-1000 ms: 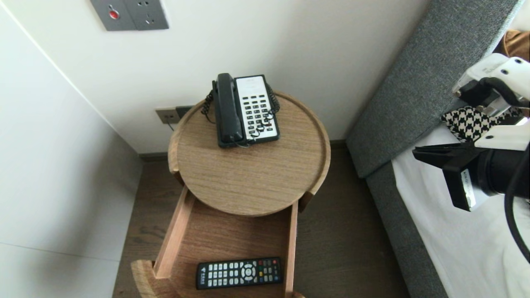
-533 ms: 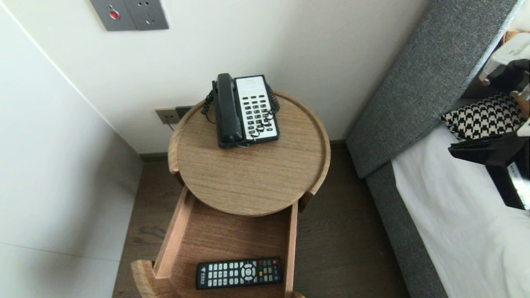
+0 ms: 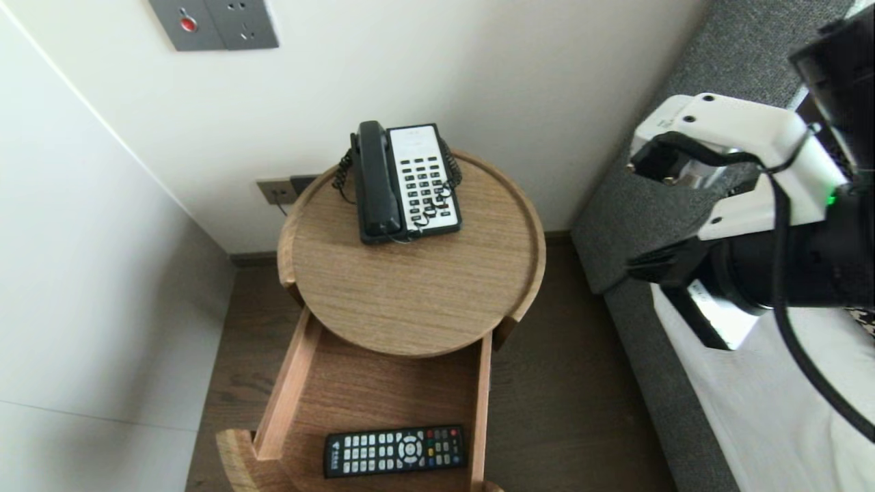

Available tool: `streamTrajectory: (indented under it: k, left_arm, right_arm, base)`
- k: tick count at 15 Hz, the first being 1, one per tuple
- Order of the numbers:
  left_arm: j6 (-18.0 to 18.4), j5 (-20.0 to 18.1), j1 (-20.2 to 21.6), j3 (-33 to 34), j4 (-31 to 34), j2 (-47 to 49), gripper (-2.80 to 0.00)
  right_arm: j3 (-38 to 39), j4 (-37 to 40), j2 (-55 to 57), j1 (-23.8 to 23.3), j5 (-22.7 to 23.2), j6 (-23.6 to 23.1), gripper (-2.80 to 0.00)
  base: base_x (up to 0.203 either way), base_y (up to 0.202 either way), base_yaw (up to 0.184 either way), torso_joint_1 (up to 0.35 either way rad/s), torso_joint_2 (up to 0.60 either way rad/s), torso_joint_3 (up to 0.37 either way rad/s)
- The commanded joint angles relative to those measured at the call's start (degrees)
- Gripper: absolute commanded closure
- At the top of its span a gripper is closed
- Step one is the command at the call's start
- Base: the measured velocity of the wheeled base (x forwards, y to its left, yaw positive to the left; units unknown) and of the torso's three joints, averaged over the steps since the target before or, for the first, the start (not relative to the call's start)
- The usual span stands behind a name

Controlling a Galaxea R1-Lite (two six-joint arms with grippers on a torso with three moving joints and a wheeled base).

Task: Take the remote control out of the drawer one by one and place them on the table

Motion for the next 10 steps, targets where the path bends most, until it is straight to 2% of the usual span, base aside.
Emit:
streamTrajectory:
  k: [1,4,8,10]
  left_arm:
    - [0.0,0.06,0.01,2.29,-0.08,-0.11,0.0]
    - [0.0,0.04,0.01,2.29,-0.08,-0.11,0.0]
    - [0.0,-0.02,0.01,2.29,-0.08,-0.11,0.0]
    - [0.0,-0.02,0.01,2.29,-0.08,-0.11,0.0]
  right_arm:
    - [-0.17,-1.58,4.45,2.0,1.57,0.46,0.0]
    - [0.26,-2.79,9.31,3.67,4.35,2.19,0.0]
    - [-1.68,-2.92,15.19,4.16,12.54,4.25,0.0]
    - [-2.77,-2.92,17.71,5.1,13.89,4.38,0.0]
  base:
    - [0.0,0.0,0.0,0.0,0.0,0.0]
    - [0.0,0.0,0.0,0.0,0.0,0.0]
    - [0.0,0.0,0.0,0.0,0.0,0.0]
    - [0.0,0.0,0.0,0.0,0.0,0.0]
